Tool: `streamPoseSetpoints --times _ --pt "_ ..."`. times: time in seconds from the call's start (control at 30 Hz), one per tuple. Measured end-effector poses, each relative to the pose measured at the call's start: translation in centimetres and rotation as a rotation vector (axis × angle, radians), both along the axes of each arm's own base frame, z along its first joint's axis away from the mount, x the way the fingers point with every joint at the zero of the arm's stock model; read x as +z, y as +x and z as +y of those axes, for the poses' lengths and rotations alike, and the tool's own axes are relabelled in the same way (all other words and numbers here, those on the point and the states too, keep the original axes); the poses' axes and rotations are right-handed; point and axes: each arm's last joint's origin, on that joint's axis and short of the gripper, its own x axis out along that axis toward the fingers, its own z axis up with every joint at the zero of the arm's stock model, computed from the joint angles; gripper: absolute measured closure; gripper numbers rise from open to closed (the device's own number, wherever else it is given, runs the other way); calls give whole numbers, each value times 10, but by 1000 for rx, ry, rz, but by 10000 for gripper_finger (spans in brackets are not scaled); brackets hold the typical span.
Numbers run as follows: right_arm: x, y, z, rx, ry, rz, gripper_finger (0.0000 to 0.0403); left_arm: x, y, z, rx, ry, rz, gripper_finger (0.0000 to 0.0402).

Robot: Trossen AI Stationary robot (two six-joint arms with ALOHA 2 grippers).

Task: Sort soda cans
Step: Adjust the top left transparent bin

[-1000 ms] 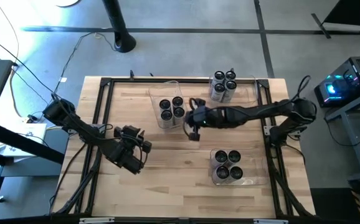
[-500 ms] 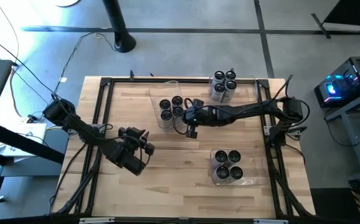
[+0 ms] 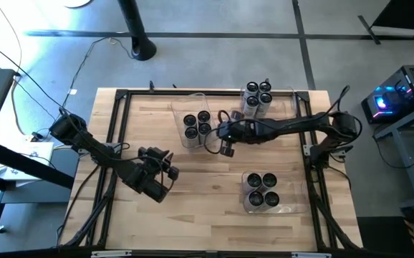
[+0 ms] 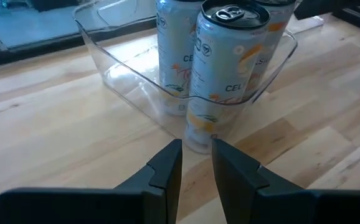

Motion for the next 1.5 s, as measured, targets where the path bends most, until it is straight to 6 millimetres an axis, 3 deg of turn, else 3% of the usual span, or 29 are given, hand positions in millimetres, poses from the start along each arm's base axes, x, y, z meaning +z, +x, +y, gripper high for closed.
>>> streamPoseSetpoints --times 0.37,0.77,1.2,1.5 --pt "-41 12 -11 -16 74 113 403 -2 3 0 -1 -79 20 322" --pt "-56 32 -8 71 190 -10 403 -18 11 3 29 -104 90 322" --pt "-75 54 -17 85 192 -151 403 -58 21 40 25 -175 126 364" --pt "-85 66 -26 78 174 -254 403 -70 16 68 101 -144 163 394"
